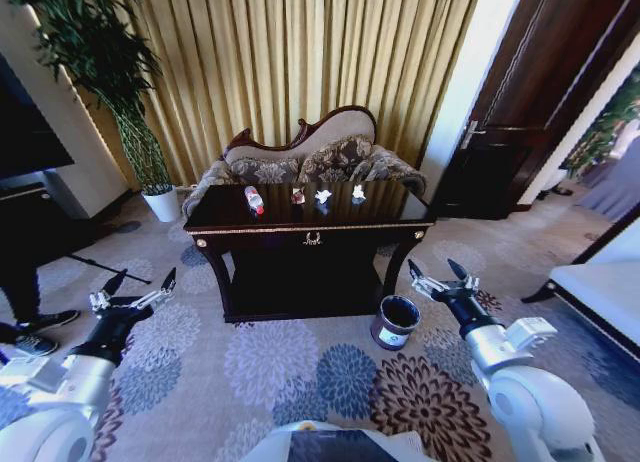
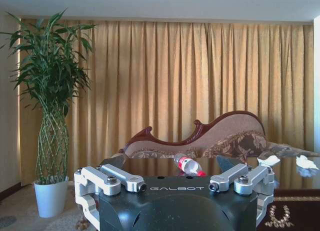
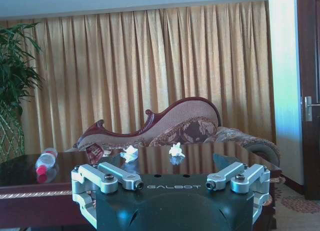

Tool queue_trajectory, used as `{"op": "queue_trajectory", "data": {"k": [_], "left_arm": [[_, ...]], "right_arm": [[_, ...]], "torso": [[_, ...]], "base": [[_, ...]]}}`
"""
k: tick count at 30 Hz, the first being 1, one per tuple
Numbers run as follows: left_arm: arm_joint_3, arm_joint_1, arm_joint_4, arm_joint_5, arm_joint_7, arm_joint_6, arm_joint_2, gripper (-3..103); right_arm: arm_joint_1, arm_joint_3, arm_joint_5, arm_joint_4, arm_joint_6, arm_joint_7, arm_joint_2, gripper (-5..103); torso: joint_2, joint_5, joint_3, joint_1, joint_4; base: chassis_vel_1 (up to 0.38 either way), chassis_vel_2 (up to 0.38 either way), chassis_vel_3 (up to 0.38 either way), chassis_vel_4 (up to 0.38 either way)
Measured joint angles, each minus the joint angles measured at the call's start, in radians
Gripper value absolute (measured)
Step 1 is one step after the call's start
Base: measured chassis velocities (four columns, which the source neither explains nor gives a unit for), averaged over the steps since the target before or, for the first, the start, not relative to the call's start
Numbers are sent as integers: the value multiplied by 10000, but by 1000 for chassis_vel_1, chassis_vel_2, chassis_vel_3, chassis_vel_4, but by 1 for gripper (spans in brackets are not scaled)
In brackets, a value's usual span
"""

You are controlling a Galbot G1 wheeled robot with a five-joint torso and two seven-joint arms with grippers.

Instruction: Move to the front of the table and place the trash on the table into the trash bin.

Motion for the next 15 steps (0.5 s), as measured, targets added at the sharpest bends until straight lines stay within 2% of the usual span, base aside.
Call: {"op": "queue_trajectory", "data": {"k": [4, 15], "left_arm": [[0, 12, -9, 0, 6, -8, -12, 100], [-1, 28, -13, 0, 23, -24, -41, 100]], "right_arm": [[1, -10, 0, 1, 11, -4, 7, 100], [6, -31, -2, -1, 34, -17, 26, 100]], "torso": [[0, -4, 0, 1, -6], [0, -2, 0, 1, -2]], "base": [[-215, 176, 208, -209], [-190, 206, 187, -226]]}}
